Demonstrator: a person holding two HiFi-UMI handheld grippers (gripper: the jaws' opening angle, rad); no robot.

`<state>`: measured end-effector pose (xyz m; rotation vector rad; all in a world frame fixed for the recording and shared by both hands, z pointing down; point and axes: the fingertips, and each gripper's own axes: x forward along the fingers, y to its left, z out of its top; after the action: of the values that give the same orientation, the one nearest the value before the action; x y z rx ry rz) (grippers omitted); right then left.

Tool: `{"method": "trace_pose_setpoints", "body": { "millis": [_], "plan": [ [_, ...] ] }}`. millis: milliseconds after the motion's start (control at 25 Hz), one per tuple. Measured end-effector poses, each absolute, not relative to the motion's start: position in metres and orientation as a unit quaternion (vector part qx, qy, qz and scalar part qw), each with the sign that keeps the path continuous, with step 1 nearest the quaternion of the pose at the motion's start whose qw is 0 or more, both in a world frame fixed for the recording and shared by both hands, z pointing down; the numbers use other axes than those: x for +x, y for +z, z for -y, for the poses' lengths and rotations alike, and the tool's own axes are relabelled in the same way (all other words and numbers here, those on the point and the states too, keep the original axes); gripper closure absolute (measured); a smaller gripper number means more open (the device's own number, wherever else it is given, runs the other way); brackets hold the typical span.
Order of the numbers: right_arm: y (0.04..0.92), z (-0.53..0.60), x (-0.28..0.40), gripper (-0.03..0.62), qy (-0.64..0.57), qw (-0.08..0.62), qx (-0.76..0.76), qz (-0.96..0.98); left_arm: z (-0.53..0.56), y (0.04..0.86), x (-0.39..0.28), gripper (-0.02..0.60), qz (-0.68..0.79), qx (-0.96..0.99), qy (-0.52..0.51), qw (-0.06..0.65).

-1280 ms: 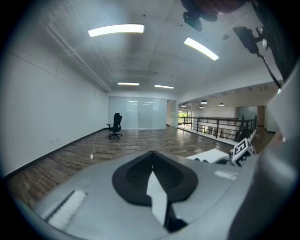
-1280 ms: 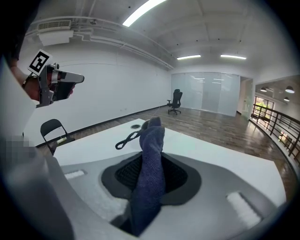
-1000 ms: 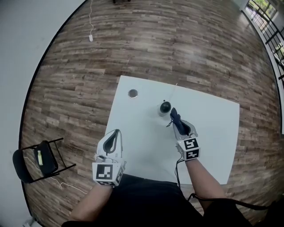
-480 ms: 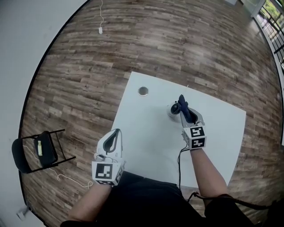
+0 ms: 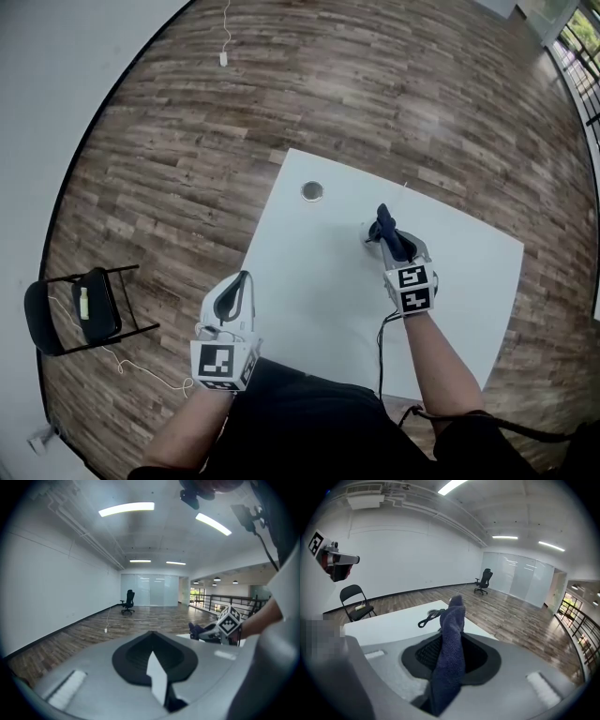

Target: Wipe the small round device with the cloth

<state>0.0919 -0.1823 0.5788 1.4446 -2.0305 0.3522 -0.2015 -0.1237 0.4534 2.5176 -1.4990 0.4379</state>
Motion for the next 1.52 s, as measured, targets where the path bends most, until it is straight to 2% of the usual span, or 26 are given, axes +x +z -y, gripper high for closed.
{"method": "trace_pose_setpoints", "body": {
  "millis": [600, 960, 1320, 1520],
  "plan": [
    [0.594, 0.173, 0.066, 0.496, 0.174, 0.29, 0.515, 0.788, 0.11, 0.451, -0.216, 0.574, 0.524, 0.832, 0.159, 0.089],
    [0.639, 0.154, 0.056, 0.496, 0.265, 0.261, 0.503, 0.78, 0.096, 0.452, -0.223, 0.574, 0.538, 0.82, 0.173, 0.091],
    [0.559, 0.181, 0.059, 0.496, 0.089, 0.259, 0.516, 0.812, 0.1, 0.437, -0.204, 0.574, 0.531, 0.827, 0.174, 0.06],
    [0.558, 0.191, 0.074, 0.496, 0.079, 0.272, 0.524, 0.803, 0.093, 0.428, -0.194, 0.574, 0.532, 0.827, 0.176, 0.043]
  ]
}}
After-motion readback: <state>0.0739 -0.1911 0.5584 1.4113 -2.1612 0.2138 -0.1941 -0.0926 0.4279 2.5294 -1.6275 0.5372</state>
